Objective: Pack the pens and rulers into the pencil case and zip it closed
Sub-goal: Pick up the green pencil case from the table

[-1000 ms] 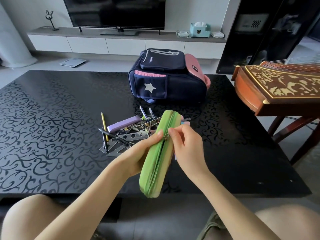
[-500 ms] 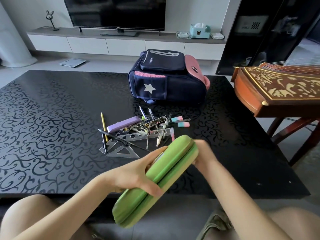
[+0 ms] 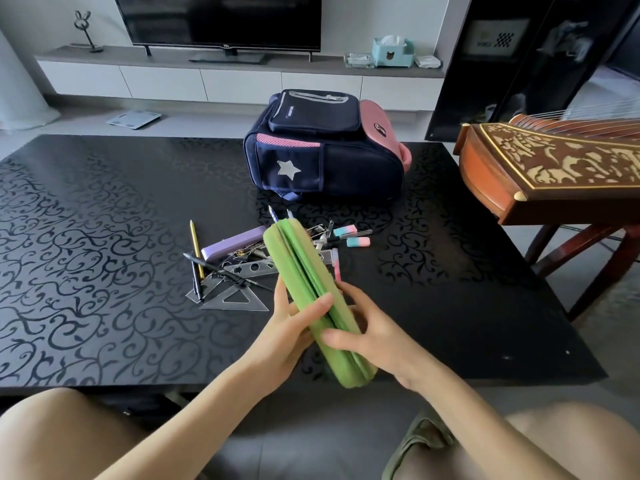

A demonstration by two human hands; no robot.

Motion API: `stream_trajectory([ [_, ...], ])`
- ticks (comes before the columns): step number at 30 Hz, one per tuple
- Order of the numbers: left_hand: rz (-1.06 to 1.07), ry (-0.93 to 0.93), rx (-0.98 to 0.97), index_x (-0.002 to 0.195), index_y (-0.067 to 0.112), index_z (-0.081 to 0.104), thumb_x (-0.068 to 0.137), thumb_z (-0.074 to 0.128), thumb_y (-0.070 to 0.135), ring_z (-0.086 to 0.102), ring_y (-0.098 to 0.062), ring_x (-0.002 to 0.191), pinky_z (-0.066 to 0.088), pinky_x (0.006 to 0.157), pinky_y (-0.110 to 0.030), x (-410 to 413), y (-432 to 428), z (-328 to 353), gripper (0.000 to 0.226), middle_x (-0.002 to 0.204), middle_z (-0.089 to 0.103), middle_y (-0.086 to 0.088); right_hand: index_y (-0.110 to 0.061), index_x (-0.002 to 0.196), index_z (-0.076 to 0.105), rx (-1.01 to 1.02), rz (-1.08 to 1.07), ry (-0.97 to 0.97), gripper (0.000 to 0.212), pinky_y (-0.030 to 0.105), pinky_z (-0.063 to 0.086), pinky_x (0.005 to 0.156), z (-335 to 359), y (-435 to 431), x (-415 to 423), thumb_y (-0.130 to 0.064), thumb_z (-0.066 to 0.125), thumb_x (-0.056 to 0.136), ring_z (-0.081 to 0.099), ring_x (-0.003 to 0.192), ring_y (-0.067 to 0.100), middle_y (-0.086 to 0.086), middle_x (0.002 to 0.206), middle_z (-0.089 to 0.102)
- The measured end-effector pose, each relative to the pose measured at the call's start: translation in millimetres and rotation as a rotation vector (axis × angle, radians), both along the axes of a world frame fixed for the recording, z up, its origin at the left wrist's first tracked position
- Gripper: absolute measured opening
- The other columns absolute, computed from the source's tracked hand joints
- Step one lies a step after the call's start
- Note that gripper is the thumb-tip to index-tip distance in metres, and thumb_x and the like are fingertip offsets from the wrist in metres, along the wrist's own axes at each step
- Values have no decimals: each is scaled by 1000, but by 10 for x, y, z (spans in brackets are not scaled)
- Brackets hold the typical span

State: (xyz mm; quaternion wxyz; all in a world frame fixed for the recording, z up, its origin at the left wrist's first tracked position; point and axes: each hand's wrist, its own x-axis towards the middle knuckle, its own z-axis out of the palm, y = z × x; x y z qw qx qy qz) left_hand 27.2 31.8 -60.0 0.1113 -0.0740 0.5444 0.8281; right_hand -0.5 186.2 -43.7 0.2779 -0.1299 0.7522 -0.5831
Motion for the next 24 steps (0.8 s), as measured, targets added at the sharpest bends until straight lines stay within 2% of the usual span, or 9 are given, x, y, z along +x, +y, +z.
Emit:
stream_trajectory([
  [3, -59, -119, -37, 131, 31, 42, 70, 72, 46, 59, -26, 114, 39, 103, -50, 67, -212, -80, 69, 127, 61, -5, -50, 128, 38, 280, 64, 225, 75, 24, 47, 93, -109, 297, -107, -35, 77, 65, 57, 102, -1, -16, 116, 55],
  [5, 94, -155, -149, 136, 33, 35, 49, 84, 54, 60, -23, 112, 45, 98, -45, 60, -404, -103, 102, 126, 58, -5, -52, 128, 37, 488, 170, 415, 80, 25, 40, 100, -187, 511, -192, -42, 77, 60, 49, 109, -1, -22, 123, 45],
  [7, 158, -82, -480, 139, 43, 21, 40, 89, 51, 53, -16, 115, 45, 97, -37, 69, -563, -115, 119, 126, 50, 2, -55, 127, 36, 602, 287, 553, 81, 19, 27, 102, -221, 661, -247, -44, 77, 58, 37, 113, -2, -27, 129, 35],
  [10, -85, 131, -1019, 134, 50, 22, 43, 77, 55, 41, -9, 120, 38, 101, -29, 83, -671, -178, 107, 127, 37, 10, -52, 133, 30, 664, 401, 667, 87, 8, 9, 99, -245, 741, -283, -41, 78, 61, 16, 113, -18, -25, 135, 24],
  [13, -348, 291, -1267, 137, 43, 27, 54, 78, 48, 38, -8, 122, 34, 99, -22, 76, -612, -256, 97, 130, 36, 14, -53, 136, 22, 725, 451, 735, 91, 13, 3, 104, -281, 774, -289, -47, 77, 63, 6, 123, -10, -18, 147, 17],
  [16, -418, 347, -1380, 140, 39, 25, 62, 78, 43, 38, -10, 118, 35, 98, -22, 46, -531, -316, 95, 131, 35, 10, -55, 136, 17, 779, 494, 748, 90, 15, -5, 107, -295, 789, -284, -50, 74, 66, 3, 130, -6, -20, 149, 11],
  [19, -355, 358, -1376, 137, 44, 30, 59, 68, 57, 47, -10, 108, 42, 94, -23, 3, -532, -330, 87, 120, 41, 10, -53, 137, 22, 746, 549, 642, 86, 20, -5, 113, -160, 782, -377, -42, 73, 69, 5, 138, -3, -24, 146, 11],
  [22, -330, 391, -1337, 134, 46, 36, 65, 63, 58, 54, -8, 99, 44, 89, -18, -7, -582, -306, 76, 113, 47, 10, -50, 128, 39, 451, 522, 215, 66, 15, 16, 113, 110, 712, -581, -40, 74, 73, 23, 132, -12, -27, 141, 28],
  [24, -304, 413, -1328, 132, 42, 42, 70, 63, 56, 55, -8, 97, 44, 87, -17, -14, -638, -286, 67, 110, 50, 9, -42, 120, 54, 283, 333, 141, 41, 21, 36, 106, 187, 603, -755, -42, 66, 82, 47, 121, -5, -17, 131, 52],
])
